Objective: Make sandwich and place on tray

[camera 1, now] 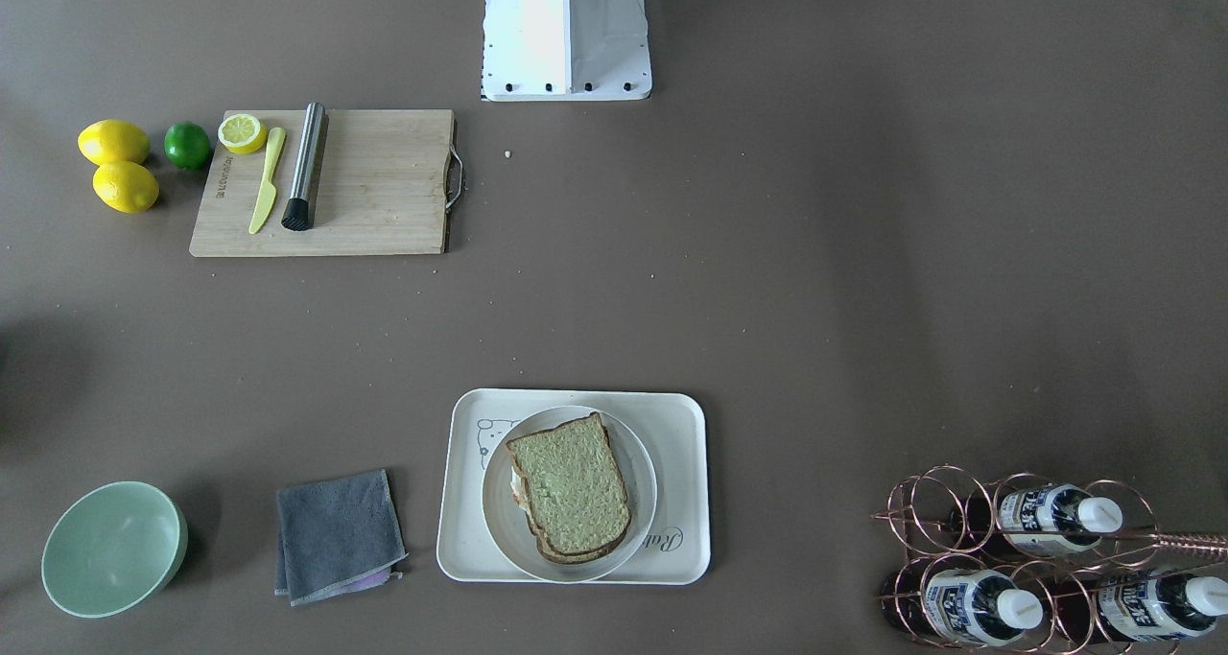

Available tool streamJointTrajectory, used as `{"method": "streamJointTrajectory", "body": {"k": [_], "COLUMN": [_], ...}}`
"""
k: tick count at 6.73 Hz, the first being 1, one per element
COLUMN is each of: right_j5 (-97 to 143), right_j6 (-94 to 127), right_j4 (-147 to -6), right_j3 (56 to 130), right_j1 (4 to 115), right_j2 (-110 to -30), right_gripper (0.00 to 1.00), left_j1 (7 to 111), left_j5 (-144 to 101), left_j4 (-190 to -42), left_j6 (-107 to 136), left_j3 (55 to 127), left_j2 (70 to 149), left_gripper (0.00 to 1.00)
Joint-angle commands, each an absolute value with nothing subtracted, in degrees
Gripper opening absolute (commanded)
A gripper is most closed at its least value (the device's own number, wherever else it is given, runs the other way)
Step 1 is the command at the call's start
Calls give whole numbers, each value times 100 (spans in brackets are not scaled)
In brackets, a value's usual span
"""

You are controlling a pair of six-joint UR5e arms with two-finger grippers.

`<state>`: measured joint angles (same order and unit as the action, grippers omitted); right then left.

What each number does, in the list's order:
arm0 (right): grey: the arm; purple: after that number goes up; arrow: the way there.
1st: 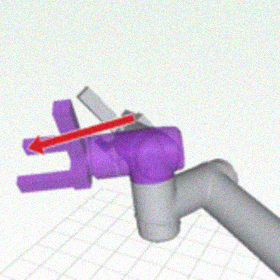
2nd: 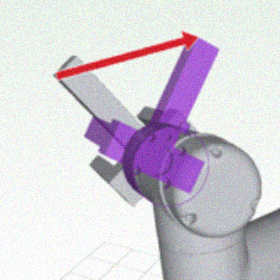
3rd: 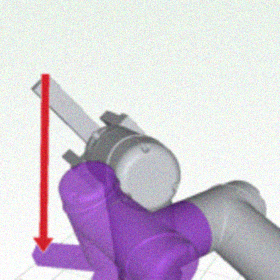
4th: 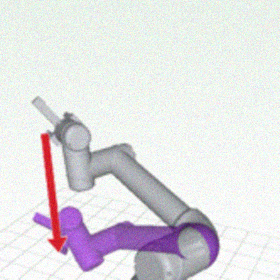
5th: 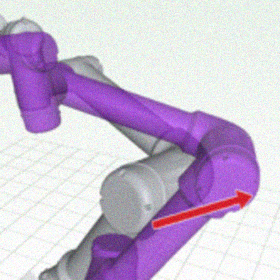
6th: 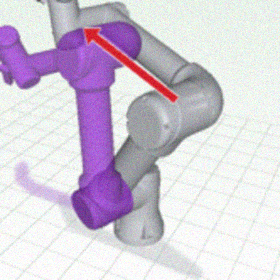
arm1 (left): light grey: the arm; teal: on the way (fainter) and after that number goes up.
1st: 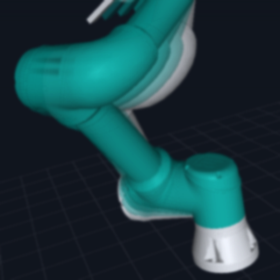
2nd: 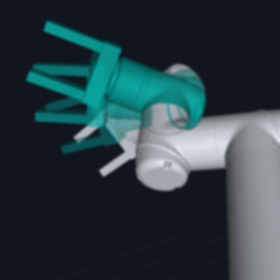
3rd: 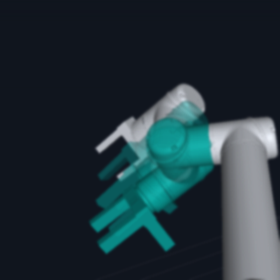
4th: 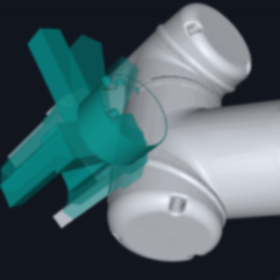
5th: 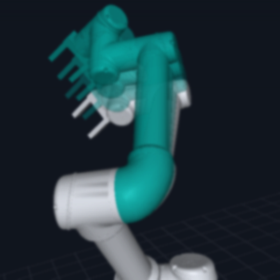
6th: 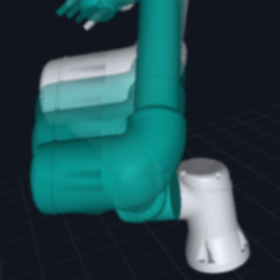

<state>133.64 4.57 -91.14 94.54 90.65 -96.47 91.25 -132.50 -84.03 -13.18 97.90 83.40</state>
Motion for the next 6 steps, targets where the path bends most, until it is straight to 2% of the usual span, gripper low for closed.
{"method": "streamJointTrajectory", "body": {"k": [1,6], "right_j5": [13447,13447], "right_j6": [457,439], "right_j4": [-9114,-9114], "right_j3": [9448,9422], "right_j1": [9062,9062], "right_j2": [-9659,-9712], "right_gripper": [100,100], "left_j1": [9132,9132], "left_j5": [-13280,-13280], "left_j4": [-8429,-8429], "left_j6": [-1318,-1318], "left_j3": [9721,9712], "left_j2": [8332,8332], "left_gripper": [98,98]}}
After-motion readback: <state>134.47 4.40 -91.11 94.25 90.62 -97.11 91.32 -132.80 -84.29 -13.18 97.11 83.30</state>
